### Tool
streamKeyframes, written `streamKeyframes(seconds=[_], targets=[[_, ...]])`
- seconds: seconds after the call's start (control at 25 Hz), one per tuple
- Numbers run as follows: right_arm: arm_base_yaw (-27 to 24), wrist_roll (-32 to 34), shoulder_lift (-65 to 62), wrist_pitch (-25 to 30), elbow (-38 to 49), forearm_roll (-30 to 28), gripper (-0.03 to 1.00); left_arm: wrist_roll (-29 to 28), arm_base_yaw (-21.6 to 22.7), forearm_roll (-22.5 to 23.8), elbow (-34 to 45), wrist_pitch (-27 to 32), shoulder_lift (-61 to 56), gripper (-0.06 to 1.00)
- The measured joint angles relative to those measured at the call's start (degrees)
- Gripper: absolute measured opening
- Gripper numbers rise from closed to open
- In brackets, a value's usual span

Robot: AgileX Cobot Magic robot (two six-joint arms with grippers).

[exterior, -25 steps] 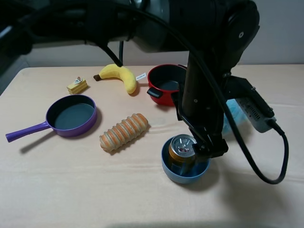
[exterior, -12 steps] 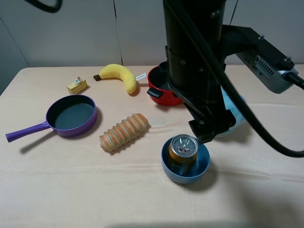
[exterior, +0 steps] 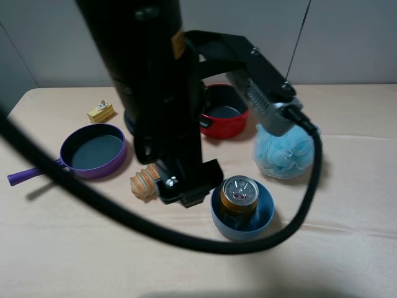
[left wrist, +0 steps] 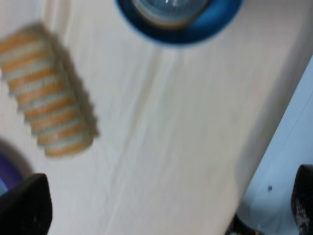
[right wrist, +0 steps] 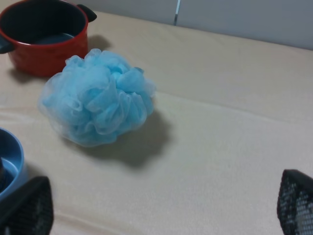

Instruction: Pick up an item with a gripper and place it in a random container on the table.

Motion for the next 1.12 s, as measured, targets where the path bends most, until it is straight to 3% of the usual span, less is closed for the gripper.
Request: streamKeyframes(seconds=[0.4,0.8,1.12], targets=[[0.00,0.00,0.00,0.00,0.00,0.00,0.69,-0.54,0.00,1.77,17.40,0.00,-15.70,0.99],[0.00,0.00,0.00,0.00,0.00,0.00,0.69,-0.96,0.00,0.44,30.16,0.00,-27.59,0.99],[0.00,0.00,0.00,0.00,0.00,0.00,0.69,-0.96,2.02,-5.76,42.21,-3.07,-36.14,0.99]])
